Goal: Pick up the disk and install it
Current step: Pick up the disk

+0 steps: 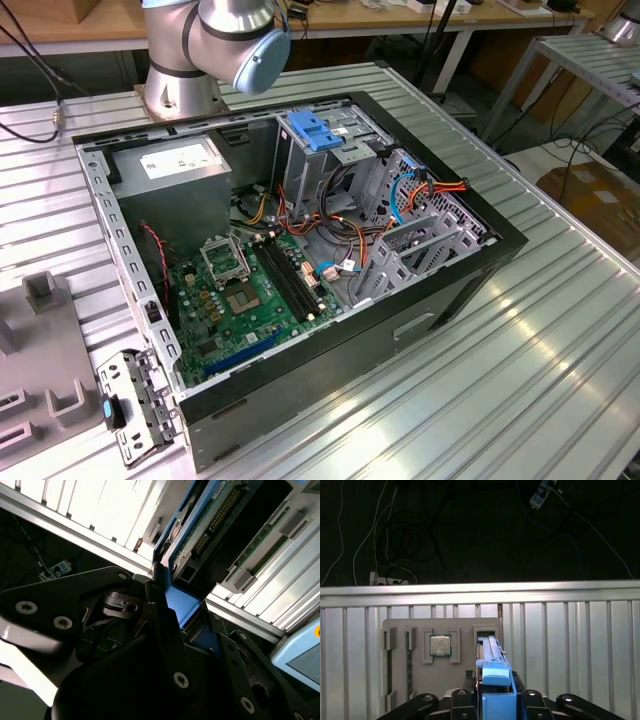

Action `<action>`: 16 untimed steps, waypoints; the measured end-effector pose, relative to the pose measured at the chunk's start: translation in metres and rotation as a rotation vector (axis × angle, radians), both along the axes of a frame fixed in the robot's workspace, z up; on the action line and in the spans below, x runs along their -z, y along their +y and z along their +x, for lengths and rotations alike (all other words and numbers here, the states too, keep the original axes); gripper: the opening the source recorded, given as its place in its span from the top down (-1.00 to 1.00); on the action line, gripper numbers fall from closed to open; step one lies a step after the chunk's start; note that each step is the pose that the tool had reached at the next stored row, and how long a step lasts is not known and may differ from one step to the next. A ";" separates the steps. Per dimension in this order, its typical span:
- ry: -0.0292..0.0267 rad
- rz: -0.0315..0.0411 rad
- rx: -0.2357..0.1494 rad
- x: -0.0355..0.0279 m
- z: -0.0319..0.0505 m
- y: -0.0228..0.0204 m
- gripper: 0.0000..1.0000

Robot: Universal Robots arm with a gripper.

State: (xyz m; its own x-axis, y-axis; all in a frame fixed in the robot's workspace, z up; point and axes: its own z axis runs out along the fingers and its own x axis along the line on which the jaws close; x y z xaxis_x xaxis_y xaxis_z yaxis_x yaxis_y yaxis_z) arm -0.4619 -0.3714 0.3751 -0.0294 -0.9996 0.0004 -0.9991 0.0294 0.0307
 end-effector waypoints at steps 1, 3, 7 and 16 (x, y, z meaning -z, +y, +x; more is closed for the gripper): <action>0.0000 0.0000 0.000 0.0000 0.0000 0.0000 0.26; 0.0001 -0.0001 0.000 -0.0001 0.0000 0.0000 0.26; 0.0005 -0.0002 0.000 -0.0028 0.0001 0.0000 0.26; 0.0011 -0.0001 0.000 -0.0162 0.0000 0.0000 0.26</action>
